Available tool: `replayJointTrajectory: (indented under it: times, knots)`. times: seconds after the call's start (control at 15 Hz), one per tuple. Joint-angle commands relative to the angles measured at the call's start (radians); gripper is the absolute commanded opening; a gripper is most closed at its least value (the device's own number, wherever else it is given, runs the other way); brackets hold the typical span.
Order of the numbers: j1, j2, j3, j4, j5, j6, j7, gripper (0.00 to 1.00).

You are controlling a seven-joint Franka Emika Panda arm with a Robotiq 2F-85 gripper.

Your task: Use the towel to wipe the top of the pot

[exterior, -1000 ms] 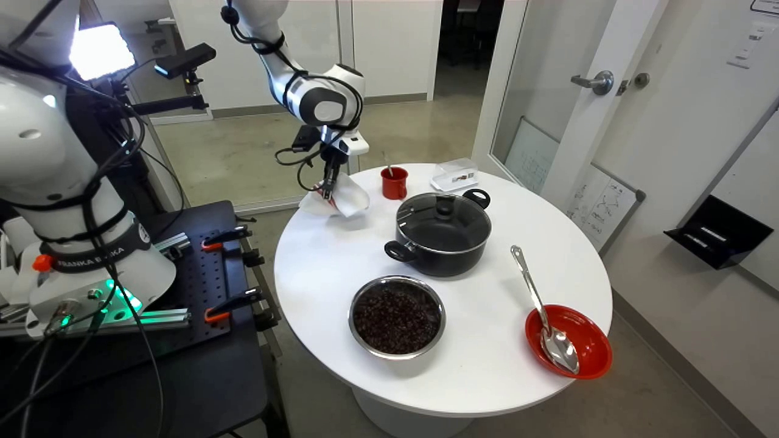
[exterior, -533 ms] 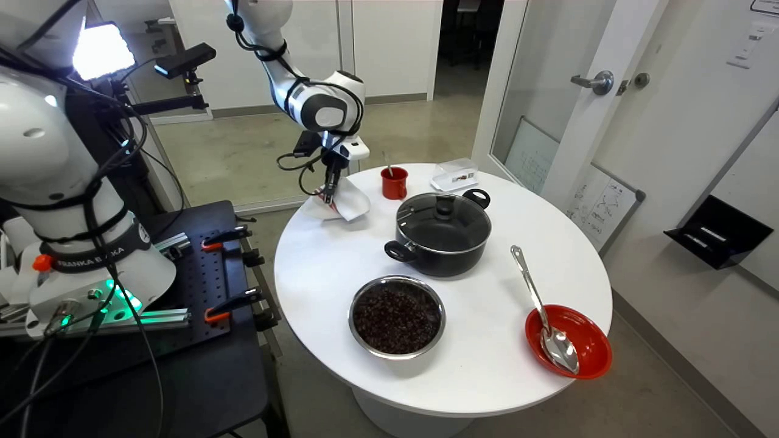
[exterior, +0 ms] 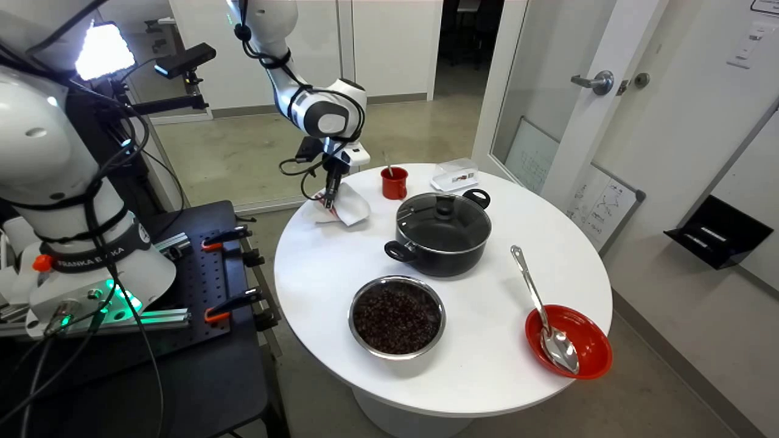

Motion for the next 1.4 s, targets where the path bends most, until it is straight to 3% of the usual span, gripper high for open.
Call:
replayJointTrajectory:
  times: [0.0,0.27,0.53,0.87,1.07,1.2,1.33]
  knots:
    - [0.023,0.029,-0.026,0.035,-0.006,-0.037,0.019,0.4]
    - [0.034,-0.008,-0.047,0.015,-0.021,-0.101,0.038,0.68]
    - [0.049,-0.121,-0.054,-0.034,-0.039,-0.199,0.077,0.97]
    - [0.01,-0.34,-0.029,-0.075,-0.032,-0.399,0.13,1.0]
    - [-0.058,-0.462,0.001,-0.055,0.051,-0.48,0.058,1.0]
    - [-0.106,-0.518,0.017,-0.036,0.159,-0.485,-0.024,1.0]
    - [-0.126,-0.537,0.014,-0.029,0.223,-0.41,0.004,1.0]
